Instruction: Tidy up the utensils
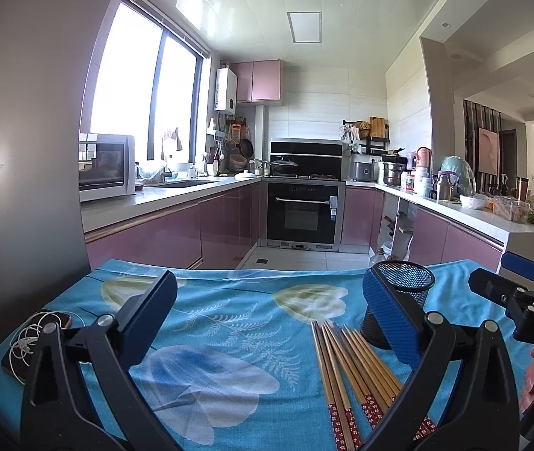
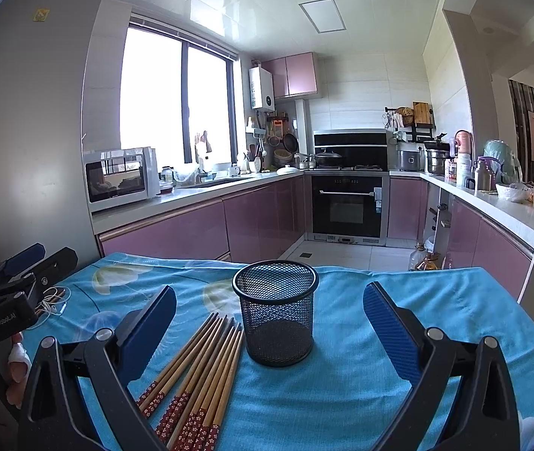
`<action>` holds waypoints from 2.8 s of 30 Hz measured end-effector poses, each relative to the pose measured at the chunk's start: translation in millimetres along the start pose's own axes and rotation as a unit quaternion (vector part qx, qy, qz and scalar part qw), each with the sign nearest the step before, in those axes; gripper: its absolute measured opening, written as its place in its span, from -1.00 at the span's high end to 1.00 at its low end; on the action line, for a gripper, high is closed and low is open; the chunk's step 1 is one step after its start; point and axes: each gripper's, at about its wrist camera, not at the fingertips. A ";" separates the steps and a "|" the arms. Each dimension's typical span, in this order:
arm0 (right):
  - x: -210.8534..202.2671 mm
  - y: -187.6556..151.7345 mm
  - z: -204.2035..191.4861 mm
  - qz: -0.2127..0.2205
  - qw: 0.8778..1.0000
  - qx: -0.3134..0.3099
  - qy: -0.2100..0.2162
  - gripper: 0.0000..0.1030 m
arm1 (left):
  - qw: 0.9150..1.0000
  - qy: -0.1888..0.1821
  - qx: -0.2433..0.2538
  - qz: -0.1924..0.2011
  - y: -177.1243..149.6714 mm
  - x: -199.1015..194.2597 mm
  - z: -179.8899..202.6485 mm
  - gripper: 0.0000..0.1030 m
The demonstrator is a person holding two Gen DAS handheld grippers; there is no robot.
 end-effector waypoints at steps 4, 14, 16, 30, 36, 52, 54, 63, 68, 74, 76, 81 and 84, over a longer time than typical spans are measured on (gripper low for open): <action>-0.3 0.6 -0.1 0.002 1.000 0.000 0.000 -0.87 | 1.000 0.001 0.001 -0.001 -0.4 -0.3 0.1 -0.89; -0.5 1.1 1.0 0.002 1.000 0.003 0.000 -0.87 | 1.000 0.001 0.002 0.000 -0.2 -0.4 0.3 -0.89; -0.1 1.2 0.8 0.002 1.000 0.003 0.000 -0.87 | 1.000 0.001 0.003 0.000 -0.2 -0.1 0.4 -0.89; 0.0 1.2 0.9 0.001 1.000 0.004 0.001 -0.87 | 1.000 0.001 0.003 0.000 -0.3 -0.3 0.8 -0.89; 0.1 0.5 0.2 0.000 1.000 0.005 0.000 -0.87 | 1.000 0.001 0.003 -0.001 -0.4 0.1 1.3 -0.89; 0.1 -0.9 0.9 -0.001 1.000 0.006 0.000 -0.87 | 1.000 0.001 0.004 0.000 -0.3 -0.7 2.0 -0.89; 0.1 -1.3 1.1 -0.001 1.000 0.006 0.000 -0.87 | 1.000 0.001 0.004 -0.001 -0.3 -0.7 2.0 -0.89; -0.1 -1.6 1.3 -0.003 1.000 0.007 0.001 -0.87 | 1.000 0.000 0.004 -0.001 -0.4 -0.7 2.6 -0.89; 1.0 -1.9 1.2 -0.006 1.000 0.008 0.002 -0.87 | 1.000 -0.003 0.006 -0.006 -2.0 0.8 3.8 -0.89; 1.1 -1.5 3.7 -0.010 1.000 0.011 0.004 -0.87 | 1.000 -0.006 0.009 -0.011 -3.4 4.5 4.2 -0.89; 1.9 -2.2 3.2 -0.013 1.000 0.010 0.005 -0.87 | 1.000 -0.006 0.009 -0.013 -2.9 5.9 5.0 -0.89; 6.7 -2.2 4.2 -0.025 1.000 0.008 0.009 -0.87 | 1.000 -0.014 0.012 -0.022 -5.0 10.8 5.4 -0.89; 14.5 -5.9 5.4 -0.053 0.998 0.009 0.014 -0.87 | 0.999 -0.030 0.016 -0.040 -7.4 17.9 5.2 -0.89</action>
Point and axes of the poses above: each gripper's, at about its wrist camera, not at the fingertips, and x roughly the way its jaws point, z to its right, y to its top, and after that the axes turned 9 degrees about x, right-handed
